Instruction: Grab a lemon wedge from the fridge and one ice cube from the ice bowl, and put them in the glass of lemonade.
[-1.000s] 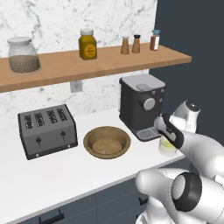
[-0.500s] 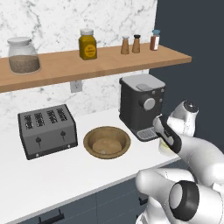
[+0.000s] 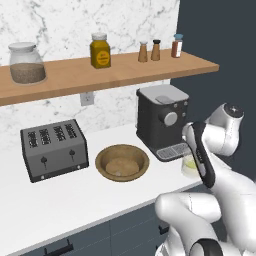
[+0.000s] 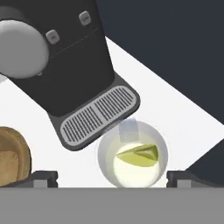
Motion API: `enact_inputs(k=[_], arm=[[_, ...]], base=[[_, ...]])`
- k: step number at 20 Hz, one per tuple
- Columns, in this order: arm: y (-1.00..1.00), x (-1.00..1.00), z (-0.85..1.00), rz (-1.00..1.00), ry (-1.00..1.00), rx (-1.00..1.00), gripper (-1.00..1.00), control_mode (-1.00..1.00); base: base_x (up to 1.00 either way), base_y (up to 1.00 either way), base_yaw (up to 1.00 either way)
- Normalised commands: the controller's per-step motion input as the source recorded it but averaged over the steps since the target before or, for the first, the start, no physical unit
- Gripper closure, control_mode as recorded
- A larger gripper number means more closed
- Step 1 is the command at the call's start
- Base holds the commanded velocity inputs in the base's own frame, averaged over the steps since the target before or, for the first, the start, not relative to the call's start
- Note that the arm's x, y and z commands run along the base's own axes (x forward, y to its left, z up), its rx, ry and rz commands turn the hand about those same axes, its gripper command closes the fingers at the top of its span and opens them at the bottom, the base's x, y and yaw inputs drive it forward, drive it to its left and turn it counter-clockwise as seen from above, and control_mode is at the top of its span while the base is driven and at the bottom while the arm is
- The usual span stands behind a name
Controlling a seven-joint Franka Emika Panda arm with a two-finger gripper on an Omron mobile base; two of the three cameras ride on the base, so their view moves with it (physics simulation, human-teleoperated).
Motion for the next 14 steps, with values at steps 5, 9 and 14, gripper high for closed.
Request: enact_inputs(k=[5,9,14], arm=[[0.20,-0.62,0.59,0.00,0.00,0.00,-1.00,-1.00],[0.45,-0.63,0.53,0.00,0.02,0.00,-1.00,-1.00],[0.65,-0.63,0.37,0.00,0.01,-0.04,-1.00,-1.00]], base=[[0.00,0.00,0.00],[0.00,0.00,0.00],[0.00,0.00,0.00]])
